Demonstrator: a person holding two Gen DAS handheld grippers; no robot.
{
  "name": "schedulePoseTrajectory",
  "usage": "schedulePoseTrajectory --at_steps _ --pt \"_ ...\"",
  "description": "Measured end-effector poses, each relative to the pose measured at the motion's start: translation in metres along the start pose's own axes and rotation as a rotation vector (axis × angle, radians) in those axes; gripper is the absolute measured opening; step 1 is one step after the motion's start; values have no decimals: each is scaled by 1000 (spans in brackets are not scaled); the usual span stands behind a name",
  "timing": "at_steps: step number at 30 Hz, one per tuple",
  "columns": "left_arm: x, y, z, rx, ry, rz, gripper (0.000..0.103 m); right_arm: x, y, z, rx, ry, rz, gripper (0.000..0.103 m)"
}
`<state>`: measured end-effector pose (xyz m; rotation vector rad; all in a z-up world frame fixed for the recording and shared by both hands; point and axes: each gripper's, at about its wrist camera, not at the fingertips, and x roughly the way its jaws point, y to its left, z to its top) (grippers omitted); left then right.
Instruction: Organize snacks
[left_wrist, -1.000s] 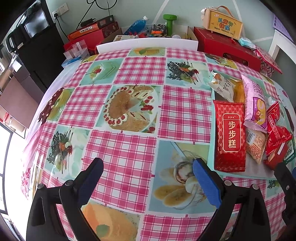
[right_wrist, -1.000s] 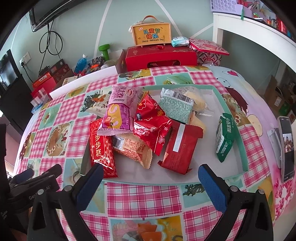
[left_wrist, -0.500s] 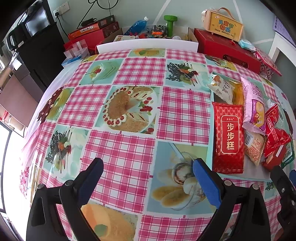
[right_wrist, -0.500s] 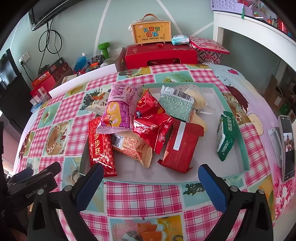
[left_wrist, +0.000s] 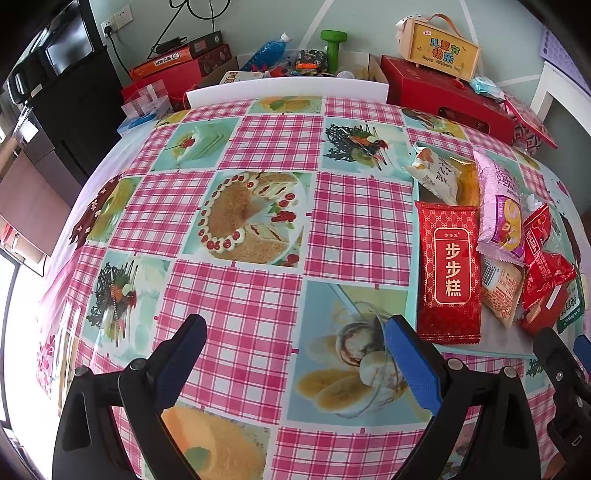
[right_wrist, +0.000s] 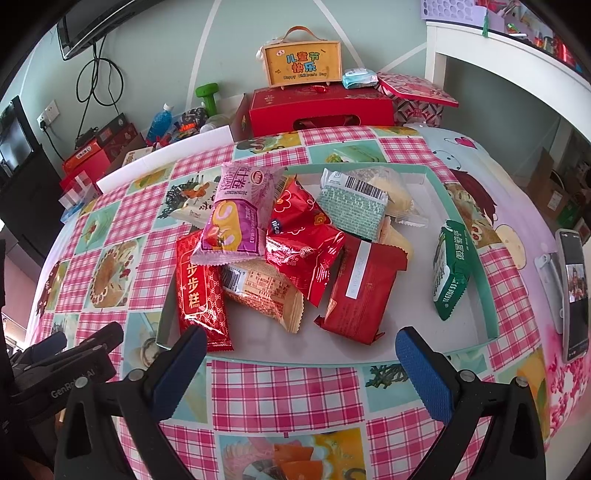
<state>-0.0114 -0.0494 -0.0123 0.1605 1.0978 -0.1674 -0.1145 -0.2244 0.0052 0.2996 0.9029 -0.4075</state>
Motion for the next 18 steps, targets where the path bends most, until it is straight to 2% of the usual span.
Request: schedulePoseTrajectory --at_steps 18 --pt "0 2 1 -12 -3 4 97 1 0 -1 6 6 -3 103"
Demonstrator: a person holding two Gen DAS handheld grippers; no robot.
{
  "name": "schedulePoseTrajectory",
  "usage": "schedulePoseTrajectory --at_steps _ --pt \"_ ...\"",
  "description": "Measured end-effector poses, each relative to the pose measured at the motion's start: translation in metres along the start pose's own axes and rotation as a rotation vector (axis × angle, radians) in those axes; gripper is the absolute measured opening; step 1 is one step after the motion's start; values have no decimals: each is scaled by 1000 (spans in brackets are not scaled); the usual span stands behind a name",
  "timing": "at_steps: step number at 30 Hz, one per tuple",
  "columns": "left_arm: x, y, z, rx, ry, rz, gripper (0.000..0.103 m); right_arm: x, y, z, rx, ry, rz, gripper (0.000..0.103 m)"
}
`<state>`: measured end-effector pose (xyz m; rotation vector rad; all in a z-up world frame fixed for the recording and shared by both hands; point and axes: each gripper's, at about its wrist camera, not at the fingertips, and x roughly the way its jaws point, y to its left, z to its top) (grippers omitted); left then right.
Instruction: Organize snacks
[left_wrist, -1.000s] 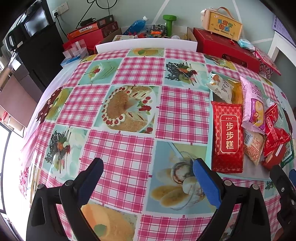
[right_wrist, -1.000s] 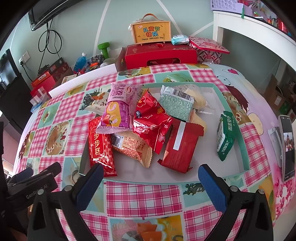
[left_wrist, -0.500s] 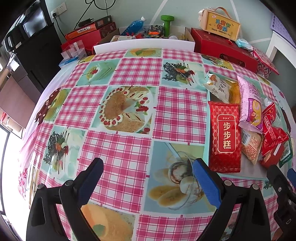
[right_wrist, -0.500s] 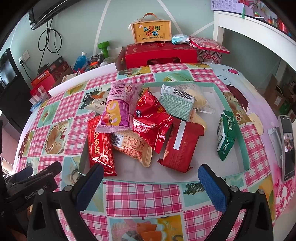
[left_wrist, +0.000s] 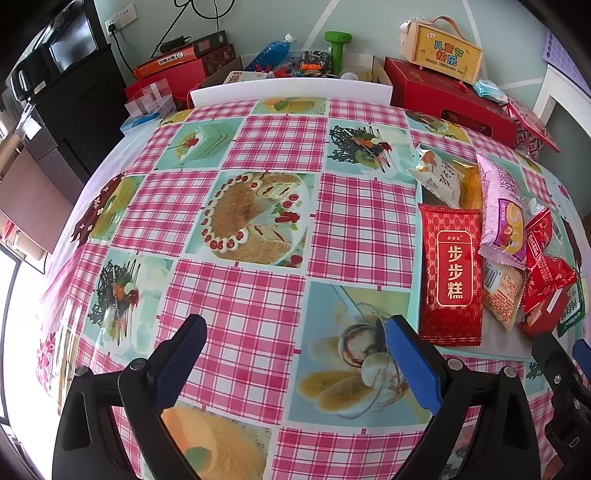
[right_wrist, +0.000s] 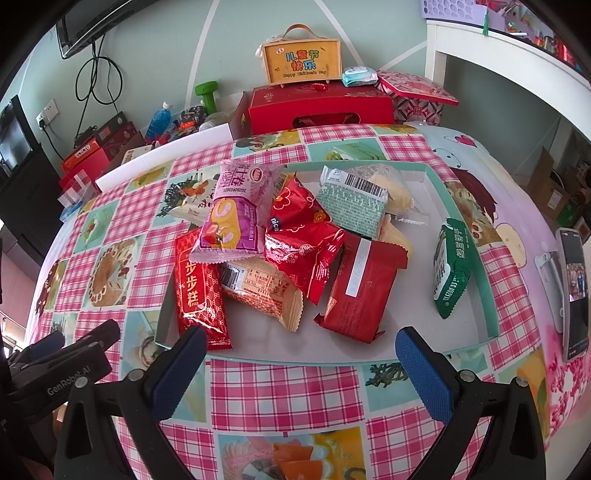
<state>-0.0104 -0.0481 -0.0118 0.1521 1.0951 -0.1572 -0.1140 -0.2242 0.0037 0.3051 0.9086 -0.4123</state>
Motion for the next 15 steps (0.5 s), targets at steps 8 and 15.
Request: schedulePoseTrajectory --at_steps 8,15 --pt "0 0 0 1 -1 -1 97 1 0 0 -1 3 0 103" --pt "0 0 0 0 -3 -1 97 1 0 0 -1 4 0 103"
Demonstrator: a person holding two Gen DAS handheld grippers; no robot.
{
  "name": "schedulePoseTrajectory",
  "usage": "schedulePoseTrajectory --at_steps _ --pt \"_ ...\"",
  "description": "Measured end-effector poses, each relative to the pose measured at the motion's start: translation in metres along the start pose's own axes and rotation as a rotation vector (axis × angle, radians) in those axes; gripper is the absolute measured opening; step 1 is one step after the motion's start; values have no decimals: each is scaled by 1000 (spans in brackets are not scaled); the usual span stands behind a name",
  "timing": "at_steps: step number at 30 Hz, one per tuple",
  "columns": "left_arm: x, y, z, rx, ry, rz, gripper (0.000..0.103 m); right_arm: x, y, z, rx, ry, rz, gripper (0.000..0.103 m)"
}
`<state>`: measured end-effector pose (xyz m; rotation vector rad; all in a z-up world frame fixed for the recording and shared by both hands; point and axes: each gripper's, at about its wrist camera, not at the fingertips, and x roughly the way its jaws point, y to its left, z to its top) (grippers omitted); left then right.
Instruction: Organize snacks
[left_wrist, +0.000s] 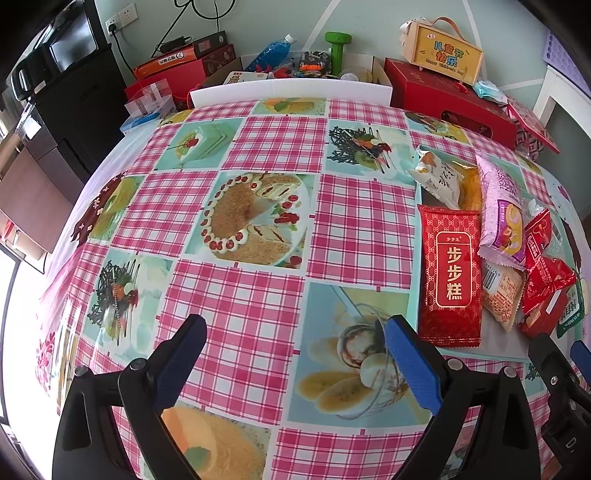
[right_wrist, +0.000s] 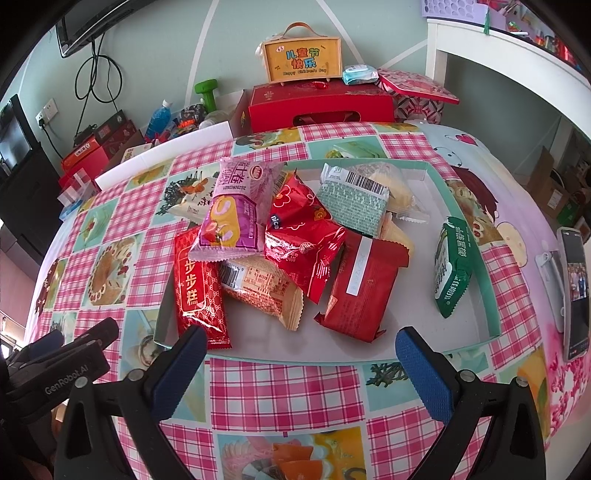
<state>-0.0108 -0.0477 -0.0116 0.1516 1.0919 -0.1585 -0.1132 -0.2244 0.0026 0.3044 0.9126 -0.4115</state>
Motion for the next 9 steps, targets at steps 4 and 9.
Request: schedulePoseTrajectory --at_steps 4,9 --pt "-2 -1 1 -3 -12 1 97 2 0 -1 0 1 0 103" --pt "-2 -2 1 -7 -13 1 97 2 0 -1 -2 3 0 103"
